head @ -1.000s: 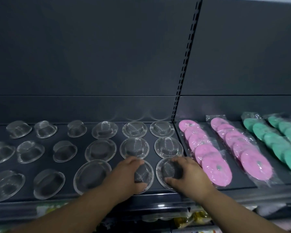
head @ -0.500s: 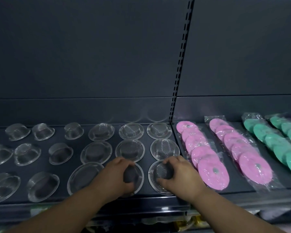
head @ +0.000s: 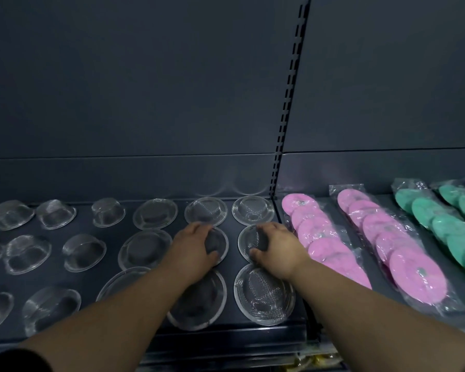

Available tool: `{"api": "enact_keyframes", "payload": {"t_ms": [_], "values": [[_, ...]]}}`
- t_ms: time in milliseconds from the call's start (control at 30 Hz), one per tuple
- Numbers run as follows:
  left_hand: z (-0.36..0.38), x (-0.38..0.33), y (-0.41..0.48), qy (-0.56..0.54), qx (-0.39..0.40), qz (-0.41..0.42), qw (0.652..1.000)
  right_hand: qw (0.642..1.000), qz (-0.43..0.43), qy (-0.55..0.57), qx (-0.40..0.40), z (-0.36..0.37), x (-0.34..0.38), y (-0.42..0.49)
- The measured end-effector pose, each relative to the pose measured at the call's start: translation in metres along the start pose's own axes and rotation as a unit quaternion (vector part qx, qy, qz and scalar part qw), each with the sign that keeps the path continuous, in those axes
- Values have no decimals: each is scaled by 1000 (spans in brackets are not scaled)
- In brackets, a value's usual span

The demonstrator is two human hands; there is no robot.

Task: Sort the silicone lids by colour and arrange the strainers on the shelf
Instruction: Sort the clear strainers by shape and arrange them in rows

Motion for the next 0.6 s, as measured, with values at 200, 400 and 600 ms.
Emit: {"api": "enact_keyframes", "payload": {"t_ms": [200,400,600], "values": [[6,5,7,-6,12,-19,1000,1000,3,-13,8,5,1,4],[6,3,11,-10,20,-22,1000,1000,-11,-16,9,4,6,2],[5,3,12,-9,26,-21,999,1000,-8,-18,12,5,7,2]]}}
Point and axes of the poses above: each hand's wrist, its own y-axis towards the middle knuckle, its own z-axis out of the palm, x = y × z, the point moved 4 cm from there along y, towards the middle knuckle, and after that the axes turned 3 degrees about -z, right-handed, at the moved point
